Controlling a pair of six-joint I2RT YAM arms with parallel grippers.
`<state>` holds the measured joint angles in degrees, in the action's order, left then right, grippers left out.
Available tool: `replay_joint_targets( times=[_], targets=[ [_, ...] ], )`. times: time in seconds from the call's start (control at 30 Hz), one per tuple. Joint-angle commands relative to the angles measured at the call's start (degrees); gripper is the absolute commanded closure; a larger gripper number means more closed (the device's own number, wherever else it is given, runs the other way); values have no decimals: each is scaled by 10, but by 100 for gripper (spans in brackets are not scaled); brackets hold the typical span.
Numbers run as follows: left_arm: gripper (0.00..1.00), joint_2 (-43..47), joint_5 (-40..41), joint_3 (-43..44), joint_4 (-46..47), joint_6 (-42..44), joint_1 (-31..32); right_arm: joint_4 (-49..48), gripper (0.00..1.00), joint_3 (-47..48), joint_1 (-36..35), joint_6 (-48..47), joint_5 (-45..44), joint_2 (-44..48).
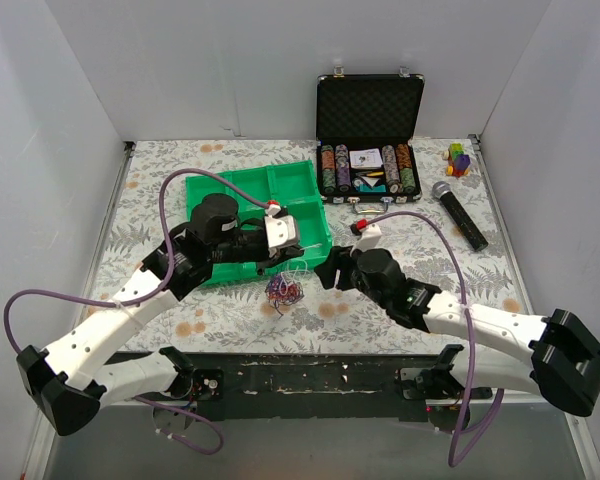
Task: Untangle the cables
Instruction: Untie the cable.
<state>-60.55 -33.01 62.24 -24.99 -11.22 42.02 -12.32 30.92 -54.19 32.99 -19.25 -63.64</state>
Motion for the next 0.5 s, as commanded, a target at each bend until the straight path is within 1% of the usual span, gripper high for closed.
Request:
replay_joint_targets(
  times=[0.0, 0.1, 0.27, 0.47],
  targets=[
    [100, 11, -14, -17, 10, -42, 3, -97, 30, 1, -18, -20, 30, -6],
    [100, 7, -8, -19, 28, -47, 2, -122, 30, -11, -36, -42, 44, 1],
    [100, -1, 6, -21, 50, -51, 2, -204, 30, -89, -52, -71, 84, 48],
    [100, -4, 7, -20, 52, -49, 3, -213, 31, -134, -57, -77, 81, 80]
  ],
)
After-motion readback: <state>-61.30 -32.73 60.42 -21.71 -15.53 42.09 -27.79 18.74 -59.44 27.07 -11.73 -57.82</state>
